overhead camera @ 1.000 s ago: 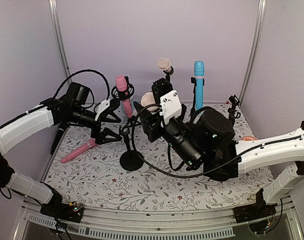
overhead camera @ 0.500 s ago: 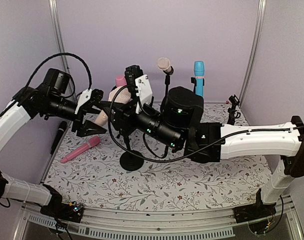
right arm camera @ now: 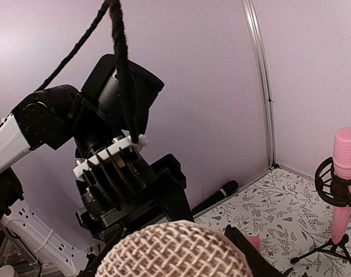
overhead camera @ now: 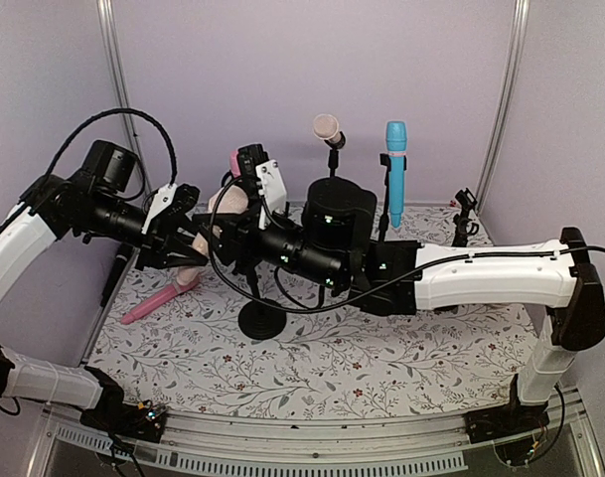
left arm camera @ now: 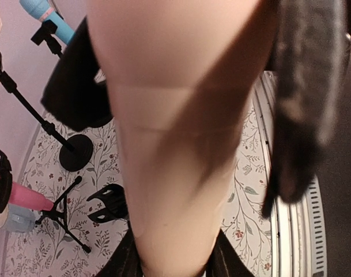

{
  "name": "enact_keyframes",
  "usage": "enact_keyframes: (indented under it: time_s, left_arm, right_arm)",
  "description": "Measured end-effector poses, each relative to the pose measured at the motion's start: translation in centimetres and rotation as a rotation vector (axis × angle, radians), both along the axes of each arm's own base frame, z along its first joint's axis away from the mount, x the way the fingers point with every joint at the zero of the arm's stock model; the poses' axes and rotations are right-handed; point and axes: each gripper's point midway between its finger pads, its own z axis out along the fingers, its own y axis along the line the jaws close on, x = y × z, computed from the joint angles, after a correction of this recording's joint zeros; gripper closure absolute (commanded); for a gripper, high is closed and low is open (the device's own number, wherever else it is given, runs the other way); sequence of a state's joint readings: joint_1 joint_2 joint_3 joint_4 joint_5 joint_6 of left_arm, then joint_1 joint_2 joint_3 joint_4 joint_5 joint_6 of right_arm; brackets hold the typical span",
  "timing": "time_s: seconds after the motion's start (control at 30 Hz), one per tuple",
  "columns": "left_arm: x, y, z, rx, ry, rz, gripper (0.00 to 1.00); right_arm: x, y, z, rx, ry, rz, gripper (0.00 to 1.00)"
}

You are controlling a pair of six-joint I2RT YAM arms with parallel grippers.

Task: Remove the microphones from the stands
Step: Pass from the right arm to the left, then place the microphone at the corner of the board.

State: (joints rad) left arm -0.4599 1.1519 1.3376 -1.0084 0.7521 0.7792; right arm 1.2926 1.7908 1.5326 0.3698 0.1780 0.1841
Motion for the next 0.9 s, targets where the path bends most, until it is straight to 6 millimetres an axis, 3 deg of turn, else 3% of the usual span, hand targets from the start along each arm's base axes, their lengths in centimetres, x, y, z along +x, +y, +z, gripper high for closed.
enact_keyframes:
  time_s: [0.07, 0.17, 0.23, 0.37, 0.43, 0.67, 0.77, 0.9]
  left_arm:
    - [-0.1, 0.0, -0.1, -0.001, 0.002, -0.007, 0.97]
    - [0.1, 0.1, -0.7, 0.009, 0.000, 0.003, 1.00]
    - [0.5, 0.3, -1.3, 0.022, -0.011, 0.019, 1.00]
    - [1.8, 1.9, -4.3, 0.092, -0.010, 0.095, 1.00]
    - [3.0, 3.7, -6.3, 0.138, 0.001, 0.163, 1.00]
    - [9.4, 14.4, -11.9, 0.270, 0.073, 0.517, 1.00]
    - [10.8, 19.0, -14.9, 0.341, 0.120, 0.641, 1.00]
    - [11.7, 23.7, -17.9, 0.430, 0.137, 0.761, 1.00]
  right_arm:
    - [0.1, 0.0, 0.0, 0.006, 0.012, 0.009, 0.69]
    - [0.4, 0.1, -0.4, -0.001, 0.023, 0.011, 0.34]
    - [0.7, 0.0, -0.8, -0.005, 0.039, 0.010, 0.25]
    - [1.5, -0.7, -2.4, -0.022, 0.060, -0.015, 0.19]
    - [2.2, -1.8, -4.0, -0.049, 0.079, -0.048, 0.18]
    - [3.7, -6.7, -5.4, -0.070, 0.104, -0.157, 0.17]
    - [3.9, -8.3, -5.6, -0.069, 0.107, -0.198, 0.17]
    - [4.5, -9.1, -6.2, -0.090, 0.113, -0.244, 0.17]
